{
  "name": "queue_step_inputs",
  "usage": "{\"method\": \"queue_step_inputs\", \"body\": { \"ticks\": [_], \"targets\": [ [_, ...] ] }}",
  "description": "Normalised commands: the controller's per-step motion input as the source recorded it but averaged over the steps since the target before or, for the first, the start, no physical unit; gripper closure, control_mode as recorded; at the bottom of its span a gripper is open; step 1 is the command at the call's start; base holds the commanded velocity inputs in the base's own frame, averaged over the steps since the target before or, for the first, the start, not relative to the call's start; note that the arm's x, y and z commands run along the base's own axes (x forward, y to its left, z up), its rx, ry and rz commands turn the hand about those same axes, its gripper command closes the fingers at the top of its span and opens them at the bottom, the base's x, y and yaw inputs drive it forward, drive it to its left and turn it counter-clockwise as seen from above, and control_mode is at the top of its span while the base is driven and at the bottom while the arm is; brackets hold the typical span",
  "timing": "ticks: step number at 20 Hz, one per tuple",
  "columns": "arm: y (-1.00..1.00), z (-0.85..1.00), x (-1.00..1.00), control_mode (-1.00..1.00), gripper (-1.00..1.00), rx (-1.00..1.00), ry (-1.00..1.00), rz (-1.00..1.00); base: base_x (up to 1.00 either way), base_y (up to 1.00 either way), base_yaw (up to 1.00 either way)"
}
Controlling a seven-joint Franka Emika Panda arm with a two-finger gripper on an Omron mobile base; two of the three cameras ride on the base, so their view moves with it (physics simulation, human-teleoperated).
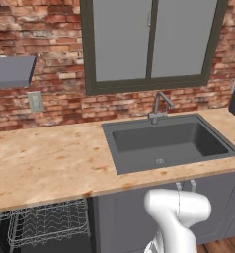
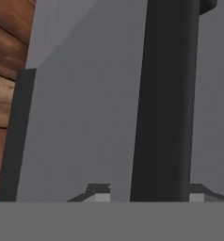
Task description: Open the dishwasher door and pull out the top rack.
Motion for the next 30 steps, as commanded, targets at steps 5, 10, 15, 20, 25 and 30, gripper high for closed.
{"method": "queue_step_inputs", "body": {
  "ticks": [5,10,15,20,25,30],
  "targets": [
    [0.06,-0.58,-0.62,-1.0,1.0,-0.01,0.0,0.01,0.0,0.0,0.0],
    [0.09,-0.58,-0.62,-1.0,1.0,-0.01,0.0,0.0,0.0,0.0,0.0],
    [0.08,-0.61,-0.62,-1.0,1.0,-0.02,0.0,0.0,0.0,0.0,0.0],
    [0.08,-0.62,-0.62,-1.0,1.0,-0.02,0.0,0.0,0.0,0.0,0.0],
    [0.09,-0.62,-0.62,-1.0,1.0,-0.03,0.0,0.0,0.0,0.0,0.0],
    [0.1,-0.62,-0.62,-1.0,1.0,-0.03,0.0,0.0,0.0,0.0,0.0]
  ]
}}
